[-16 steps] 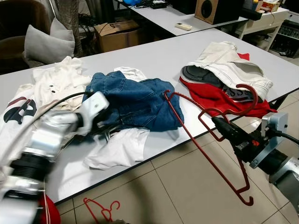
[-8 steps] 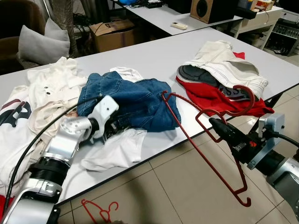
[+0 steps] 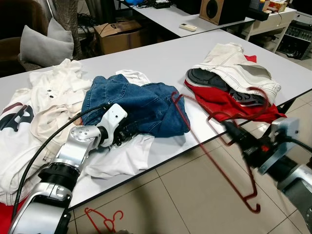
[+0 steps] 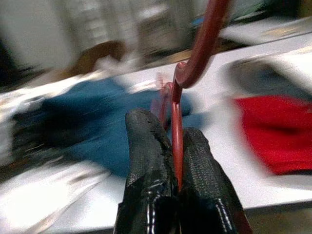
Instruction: Hang hanger
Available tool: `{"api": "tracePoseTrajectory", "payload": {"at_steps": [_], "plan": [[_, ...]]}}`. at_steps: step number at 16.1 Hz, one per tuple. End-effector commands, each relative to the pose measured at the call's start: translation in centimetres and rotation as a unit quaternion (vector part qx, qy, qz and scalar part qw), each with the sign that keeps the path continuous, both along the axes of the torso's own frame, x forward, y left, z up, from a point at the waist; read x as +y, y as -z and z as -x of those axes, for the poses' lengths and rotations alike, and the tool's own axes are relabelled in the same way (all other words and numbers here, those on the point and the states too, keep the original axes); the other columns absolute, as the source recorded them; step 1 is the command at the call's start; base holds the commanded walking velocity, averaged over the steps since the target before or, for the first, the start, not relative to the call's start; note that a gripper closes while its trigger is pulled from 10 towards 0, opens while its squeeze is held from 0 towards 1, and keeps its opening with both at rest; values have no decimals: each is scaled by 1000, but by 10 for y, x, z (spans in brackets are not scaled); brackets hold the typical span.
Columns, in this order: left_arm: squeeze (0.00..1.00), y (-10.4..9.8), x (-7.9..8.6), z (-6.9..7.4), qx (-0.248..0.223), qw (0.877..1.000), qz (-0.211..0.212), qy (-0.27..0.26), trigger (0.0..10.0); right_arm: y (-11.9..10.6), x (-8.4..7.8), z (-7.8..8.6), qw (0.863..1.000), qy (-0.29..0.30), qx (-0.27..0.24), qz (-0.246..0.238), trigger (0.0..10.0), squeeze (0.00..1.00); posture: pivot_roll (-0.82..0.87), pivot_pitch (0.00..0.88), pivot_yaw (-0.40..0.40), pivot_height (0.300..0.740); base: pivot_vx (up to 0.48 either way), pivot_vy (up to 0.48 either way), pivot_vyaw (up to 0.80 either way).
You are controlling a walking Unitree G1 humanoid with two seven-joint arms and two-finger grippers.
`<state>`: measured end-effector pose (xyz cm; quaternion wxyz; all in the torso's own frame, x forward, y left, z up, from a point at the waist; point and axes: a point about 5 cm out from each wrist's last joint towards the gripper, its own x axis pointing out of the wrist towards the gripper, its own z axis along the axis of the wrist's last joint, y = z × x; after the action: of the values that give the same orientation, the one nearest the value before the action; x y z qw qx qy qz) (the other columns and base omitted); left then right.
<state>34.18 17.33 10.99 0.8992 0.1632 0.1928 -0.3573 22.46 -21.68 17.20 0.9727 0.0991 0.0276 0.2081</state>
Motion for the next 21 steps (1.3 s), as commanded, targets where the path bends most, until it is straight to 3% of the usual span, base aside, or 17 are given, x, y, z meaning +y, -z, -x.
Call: {"api": "tracePoseTrajectory", "payload": {"at_steps": [1,4,6,8,9,10,12,14,17,19,20,21], "plan": [[0,-3,1,-3,-1,1000,5,-7,0,-5,-20,-3,997,70,-19,12,10000,0,-202,0,34,740,0,0,0],[0,-4,4,-3,-9,1000,2,-10,0,-8,-48,-6,983,178,-39,5,10000,0,-202,0,34,740,0,0,0],[0,-9,6,-3,-28,1000,-12,-3,0,-4,-47,-5,985,170,-31,19,10000,0,-202,0,34,740,0,0,0],[0,-26,8,-2,-88,994,-65,28,0,0,-34,-3,992,123,-27,30,10000,0,-199,0,35,740,0,0,0],[0,-54,4,-2,-161,981,-93,62,0,1,-16,0,997,66,-29,21,10000,0,-194,0,33,740,0,0,0],[0,-63,0,0,-169,979,-84,79,0,1,-13,0,998,56,-30,19,10000,0,-194,0,33,740,0,0,0],[0,-90,-16,11,-133,981,8,143,0,1,-7,-1,999,35,-32,19,10000,0,-192,0,34,740,0,0,0],[0,-105,-15,11,-127,978,-8,164,0,-3,4,4,999,-21,-43,13,10000,0,-185,0,36,740,0,0,0],[0,-120,-13,-2,-165,980,-10,112,0,-8,19,20,992,-115,-46,2,10000,0,-187,0,44,740,0,0,0],[0,-121,-12,-2,-183,975,-51,119,0,-10,22,28,988,-145,-46,-1,10000,0,-193,0,54,740,0,0,0],[0,-98,-8,5,-173,955,-162,179,0,-11,21,30,989,-142,-50,-6,10000,0,-198,0,60,740,0,0,0],[0,-88,-6,8,-157,949,-187,200,10000,-11,19,30,990,-131,-50,-5,10000,0,-200,0,62,740,0,0,0]]}}
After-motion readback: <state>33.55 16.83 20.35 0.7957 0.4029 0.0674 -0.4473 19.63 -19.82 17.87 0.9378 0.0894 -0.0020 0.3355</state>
